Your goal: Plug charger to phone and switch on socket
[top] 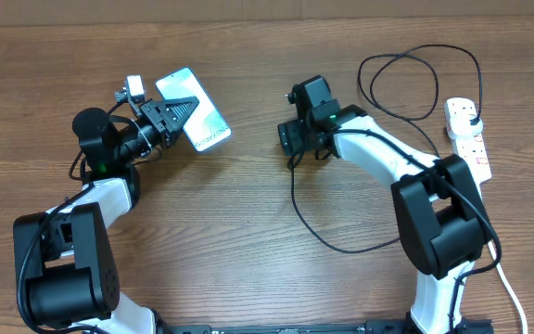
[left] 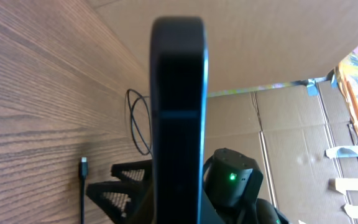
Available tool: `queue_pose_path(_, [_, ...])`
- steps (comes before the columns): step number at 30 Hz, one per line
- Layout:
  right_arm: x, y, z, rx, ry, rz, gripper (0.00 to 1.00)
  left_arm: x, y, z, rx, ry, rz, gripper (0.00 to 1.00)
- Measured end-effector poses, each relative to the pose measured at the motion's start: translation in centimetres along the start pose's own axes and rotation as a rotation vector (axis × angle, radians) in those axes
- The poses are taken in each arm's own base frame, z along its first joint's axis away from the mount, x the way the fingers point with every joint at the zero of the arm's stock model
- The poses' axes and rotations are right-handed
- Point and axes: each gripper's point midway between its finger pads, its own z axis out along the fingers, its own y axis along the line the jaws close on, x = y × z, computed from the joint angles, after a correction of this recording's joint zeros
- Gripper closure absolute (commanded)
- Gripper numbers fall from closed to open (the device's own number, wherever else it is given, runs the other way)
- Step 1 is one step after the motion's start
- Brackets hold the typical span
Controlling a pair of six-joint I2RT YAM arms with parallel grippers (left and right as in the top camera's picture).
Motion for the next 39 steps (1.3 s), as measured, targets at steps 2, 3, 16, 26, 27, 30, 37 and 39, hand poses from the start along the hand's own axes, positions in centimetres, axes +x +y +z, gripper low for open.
queue_pose_path(2, [-0.1, 0.6, 0.6, 0.006, -0.012, -0.015, 0.26, 0.1, 0.1, 0.0, -0.004, 0.004, -0.005, 0.96])
queue_pose_path(3, [-0.1, 0.8, 0.8, 0.010, -0.016, -0.023, 0.28, 0.1, 0.1, 0.0, -0.003, 0.007, -0.002, 0.95])
queue_pose_path(16, [-0.2, 0.9, 2.4, 0.032, -0.025, 0.006, 0.71, 0.2, 0.0, 0.0, 0.001, 0.015, 0.016, 0.96])
queue_pose_path(26, [0.2, 2.1, 2.3, -0.040, 0.003, 0.028, 0.96, 0.3, 0.0, 0.0, 0.002, 0.018, 0.017, 0.96])
queue_pose_path(27, [0.5, 2.3, 2.2, -0.060, 0.025, 0.034, 0.96, 0.3, 0.0, 0.0, 0.002, 0.018, 0.017, 0.96])
queue_pose_path(30, [1.6, 3.7, 1.3, -0.177, 0.119, 0.060, 0.96, 0.3, 0.0, 0.0, 0.002, 0.020, 0.017, 0.96])
queue_pose_path(37, [-0.8, 6.8, -3.5, -0.643, 0.169, 0.174, 0.96, 0.5, -0.1, 0.0, 0.008, 0.034, 0.014, 0.96])
queue_pose_path(39, [-1.2, 7.1, -5.6, -0.793, 0.185, 0.213, 0.96, 0.6, -0.5, 0.0, 0.020, 0.037, 0.014, 0.96])
